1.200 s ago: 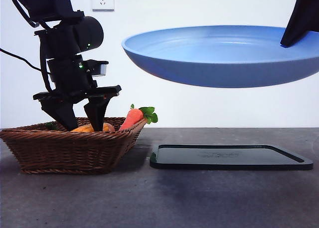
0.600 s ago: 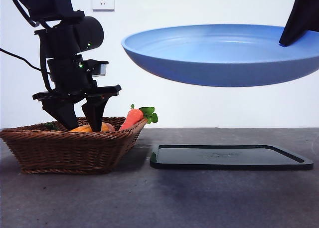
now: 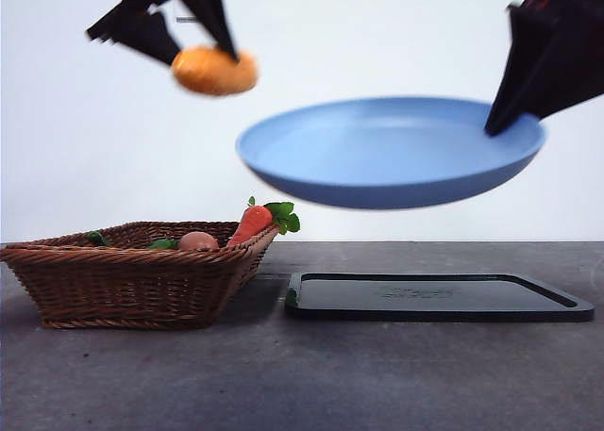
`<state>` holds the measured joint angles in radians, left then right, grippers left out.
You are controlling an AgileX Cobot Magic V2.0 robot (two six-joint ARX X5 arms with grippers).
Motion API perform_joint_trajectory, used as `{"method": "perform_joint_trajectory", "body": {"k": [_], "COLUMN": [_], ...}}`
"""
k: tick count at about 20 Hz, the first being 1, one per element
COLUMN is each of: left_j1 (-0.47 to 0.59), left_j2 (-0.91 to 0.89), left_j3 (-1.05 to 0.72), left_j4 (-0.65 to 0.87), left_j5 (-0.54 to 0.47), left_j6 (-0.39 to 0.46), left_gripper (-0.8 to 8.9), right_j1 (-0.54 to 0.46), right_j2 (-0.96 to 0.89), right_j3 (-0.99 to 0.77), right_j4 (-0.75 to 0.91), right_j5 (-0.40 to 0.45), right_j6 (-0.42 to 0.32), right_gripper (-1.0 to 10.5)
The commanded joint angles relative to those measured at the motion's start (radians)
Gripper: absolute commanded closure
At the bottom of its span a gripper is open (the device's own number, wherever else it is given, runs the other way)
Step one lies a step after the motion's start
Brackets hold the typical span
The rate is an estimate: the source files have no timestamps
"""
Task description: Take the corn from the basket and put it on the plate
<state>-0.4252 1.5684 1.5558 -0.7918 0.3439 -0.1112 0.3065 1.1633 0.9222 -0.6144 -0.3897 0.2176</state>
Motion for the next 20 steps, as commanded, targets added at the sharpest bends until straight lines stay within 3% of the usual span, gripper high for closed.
{"method": "perform_joint_trajectory", "body": {"k": [1,5,12,18,20], "left_j1": [-0.042,-0.146,-0.264,-0.311,-0.32], "left_j2": [0.016,0.047,0.204,0.252,0.252], "left_j3": [0.021,0.007,0.006,0.006,0.006], "left_j4": [-0.027,-0.032,-0.028,-0.023,-0.021], "left_j5": [0.103,0.104,0.058,-0.069,-0.1], "left_j6": [-0.004,0.047,0.156,0.206,0.208], "left_gripper": [6.49,6.49,6.49,6.37,5.77], "right_j1": [0.002,0.002,-0.029,-0.048,-0.048], "right_j2": [0.076,0.156,0.17,0.17,0.17], "right_j3": [0.023,0.023,0.023,0.023,0.023], "right_j4": [0.055,0.089,0.127,0.124,0.123], "right_j5": [-0.005,-0.012,-0.094,-0.138,-0.138], "right_j6": [0.069,0.102,0.15,0.149,0.149], "right_gripper": [9.4,9.4,9.4,9.4,9.4]}}
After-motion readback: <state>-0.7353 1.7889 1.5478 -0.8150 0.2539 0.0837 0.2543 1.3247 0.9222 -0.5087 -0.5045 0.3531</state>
